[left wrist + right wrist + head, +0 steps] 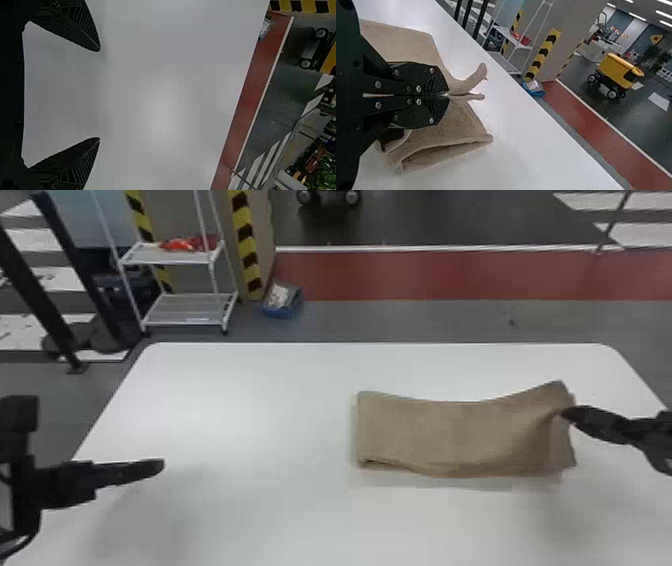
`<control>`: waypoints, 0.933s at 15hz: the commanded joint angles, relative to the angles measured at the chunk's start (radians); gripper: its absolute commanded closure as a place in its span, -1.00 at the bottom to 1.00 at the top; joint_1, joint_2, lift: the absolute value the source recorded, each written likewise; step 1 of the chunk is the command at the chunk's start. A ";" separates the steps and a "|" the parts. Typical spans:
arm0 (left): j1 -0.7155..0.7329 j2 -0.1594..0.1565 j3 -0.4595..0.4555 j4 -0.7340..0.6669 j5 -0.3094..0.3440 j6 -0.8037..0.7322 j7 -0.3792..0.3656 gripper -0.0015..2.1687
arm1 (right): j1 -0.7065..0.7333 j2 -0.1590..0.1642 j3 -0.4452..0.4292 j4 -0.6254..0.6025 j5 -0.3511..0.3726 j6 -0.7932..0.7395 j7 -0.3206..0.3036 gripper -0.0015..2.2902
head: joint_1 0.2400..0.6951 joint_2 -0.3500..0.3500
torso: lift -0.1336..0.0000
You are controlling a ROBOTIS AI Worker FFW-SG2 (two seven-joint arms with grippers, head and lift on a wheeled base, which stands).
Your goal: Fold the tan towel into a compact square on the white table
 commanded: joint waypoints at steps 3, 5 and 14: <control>0.005 -0.003 -0.005 -0.015 0.000 0.006 0.000 -0.92 | -0.010 0.008 0.009 0.063 0.024 -0.039 -0.003 0.02 | 1.00 0.06 | -0.84; 0.007 -0.001 0.001 -0.015 0.000 0.006 -0.002 -0.92 | -0.018 0.005 0.010 0.066 0.027 -0.039 -0.004 0.02 | 1.00 0.07 | -0.84; 0.004 0.004 -0.003 -0.013 -0.005 0.003 0.000 -0.92 | -0.049 0.002 -0.008 0.089 -0.037 -0.091 0.066 0.02 | 1.00 0.08 | -0.84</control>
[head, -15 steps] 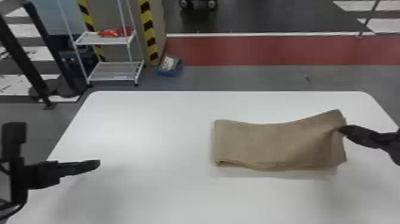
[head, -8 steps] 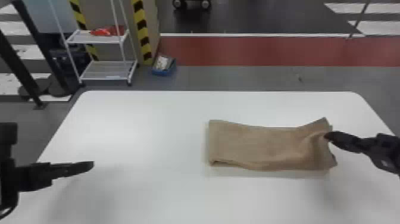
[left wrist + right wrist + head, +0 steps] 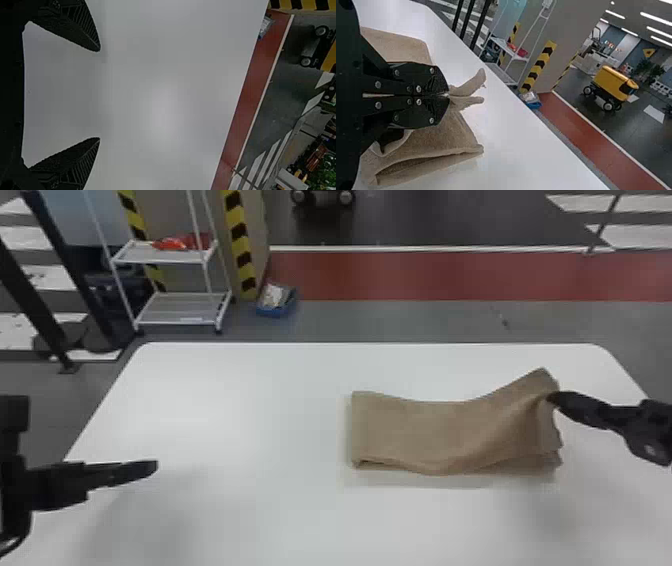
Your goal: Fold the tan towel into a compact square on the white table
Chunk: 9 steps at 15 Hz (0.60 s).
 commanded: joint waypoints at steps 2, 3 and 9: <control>-0.001 0.005 0.003 0.005 -0.003 -0.003 -0.003 -0.92 | -0.019 0.000 0.004 -0.001 0.023 -0.014 -0.008 0.02 | 1.00 0.10 | -0.84; -0.001 0.006 0.005 0.011 -0.003 -0.015 -0.009 -0.92 | -0.015 0.000 0.007 0.019 0.037 -0.029 -0.015 0.02 | 1.00 0.10 | -0.84; -0.005 0.008 -0.014 0.020 -0.023 -0.018 -0.020 -0.92 | 0.008 -0.016 0.000 0.082 0.069 -0.091 -0.097 -1.00 | 1.00 0.02 | -0.84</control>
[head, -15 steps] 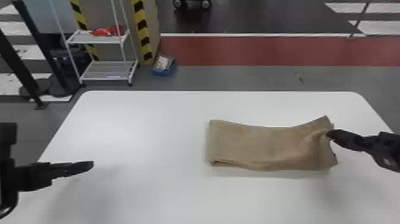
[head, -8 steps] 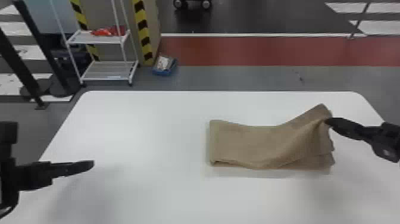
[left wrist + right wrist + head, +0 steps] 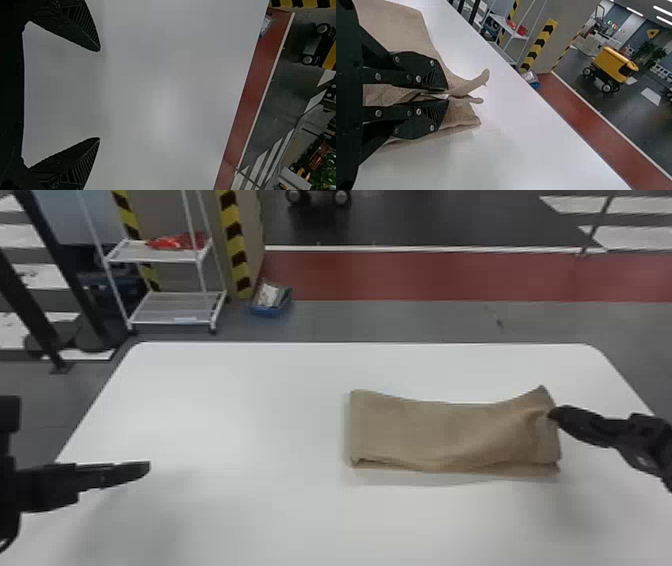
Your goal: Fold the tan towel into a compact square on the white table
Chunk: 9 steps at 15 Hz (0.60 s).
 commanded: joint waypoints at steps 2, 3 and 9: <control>-0.004 0.000 -0.010 0.004 -0.013 0.000 -0.001 -0.92 | 0.020 -0.005 -0.008 0.000 -0.008 0.004 -0.017 -0.99 | 1.00 -0.01 | -0.84; -0.004 0.000 -0.012 0.005 -0.017 0.000 -0.001 -0.92 | 0.032 -0.013 -0.006 -0.007 -0.008 0.010 -0.015 -0.95 | 1.00 -0.02 | -0.84; -0.008 -0.003 -0.015 0.014 -0.021 -0.003 -0.002 -0.92 | 0.072 -0.016 0.047 -0.036 -0.014 0.019 -0.013 -0.91 | 1.00 -0.03 | -0.84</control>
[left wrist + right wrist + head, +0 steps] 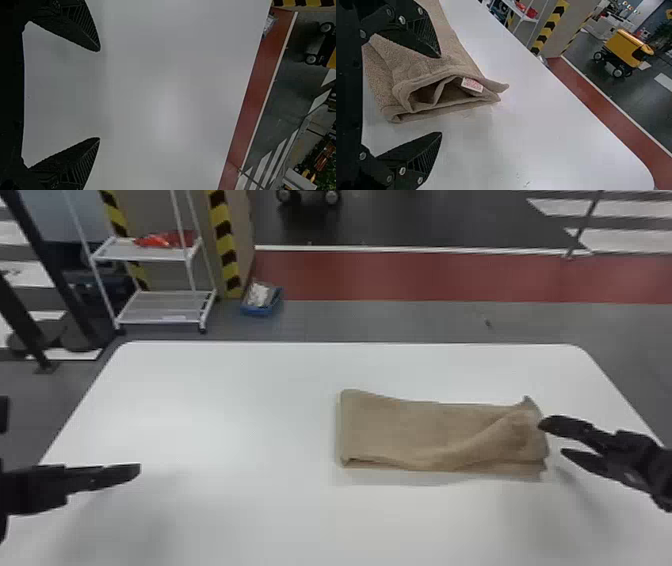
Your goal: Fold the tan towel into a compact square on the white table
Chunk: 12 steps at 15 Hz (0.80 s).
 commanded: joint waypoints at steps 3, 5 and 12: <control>0.001 0.001 0.005 0.001 -0.004 0.000 -0.001 -0.92 | 0.005 0.015 0.034 -0.003 -0.008 0.004 0.006 -0.83 | 1.00 0.01 | -0.84; 0.003 0.003 0.011 0.001 -0.004 0.000 -0.004 -0.92 | 0.008 0.020 0.041 -0.037 -0.010 0.047 0.006 -0.83 | 1.00 0.06 | -0.84; 0.005 0.006 0.011 0.001 -0.005 -0.009 -0.009 -0.92 | 0.051 0.020 0.057 -0.112 -0.045 0.108 0.027 -0.56 | 1.00 0.14 | -0.84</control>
